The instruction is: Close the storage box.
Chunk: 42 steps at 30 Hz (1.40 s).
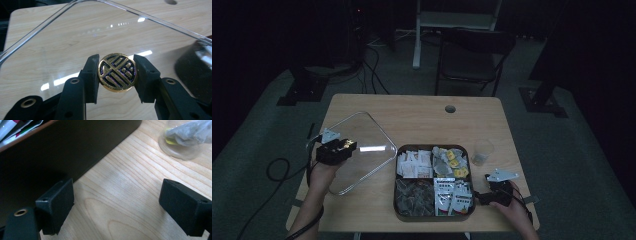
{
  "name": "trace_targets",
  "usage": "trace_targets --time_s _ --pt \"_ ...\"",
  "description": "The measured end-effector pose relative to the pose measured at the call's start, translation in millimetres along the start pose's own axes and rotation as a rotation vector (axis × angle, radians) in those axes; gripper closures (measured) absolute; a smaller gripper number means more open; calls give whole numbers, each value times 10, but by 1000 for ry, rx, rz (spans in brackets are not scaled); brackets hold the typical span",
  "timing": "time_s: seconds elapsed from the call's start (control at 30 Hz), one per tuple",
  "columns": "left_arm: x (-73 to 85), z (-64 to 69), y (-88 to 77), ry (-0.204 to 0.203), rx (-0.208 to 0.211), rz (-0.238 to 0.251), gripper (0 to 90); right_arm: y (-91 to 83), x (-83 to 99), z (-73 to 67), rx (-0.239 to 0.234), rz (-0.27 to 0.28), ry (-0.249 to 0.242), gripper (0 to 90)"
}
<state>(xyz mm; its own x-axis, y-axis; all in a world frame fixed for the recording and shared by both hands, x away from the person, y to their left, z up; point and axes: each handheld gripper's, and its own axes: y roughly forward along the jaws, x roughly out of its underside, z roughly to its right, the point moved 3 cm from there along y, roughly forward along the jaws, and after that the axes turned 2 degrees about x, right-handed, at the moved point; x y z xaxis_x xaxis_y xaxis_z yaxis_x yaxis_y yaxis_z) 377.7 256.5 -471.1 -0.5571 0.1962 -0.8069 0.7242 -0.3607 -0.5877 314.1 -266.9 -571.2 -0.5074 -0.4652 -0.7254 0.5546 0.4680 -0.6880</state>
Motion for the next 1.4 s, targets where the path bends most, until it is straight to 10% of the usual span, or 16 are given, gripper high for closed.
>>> trace_targets --time_s 1.4 --pt "-314 1410 115 256 315 25 596 0 0 1 0 1 -1 121"
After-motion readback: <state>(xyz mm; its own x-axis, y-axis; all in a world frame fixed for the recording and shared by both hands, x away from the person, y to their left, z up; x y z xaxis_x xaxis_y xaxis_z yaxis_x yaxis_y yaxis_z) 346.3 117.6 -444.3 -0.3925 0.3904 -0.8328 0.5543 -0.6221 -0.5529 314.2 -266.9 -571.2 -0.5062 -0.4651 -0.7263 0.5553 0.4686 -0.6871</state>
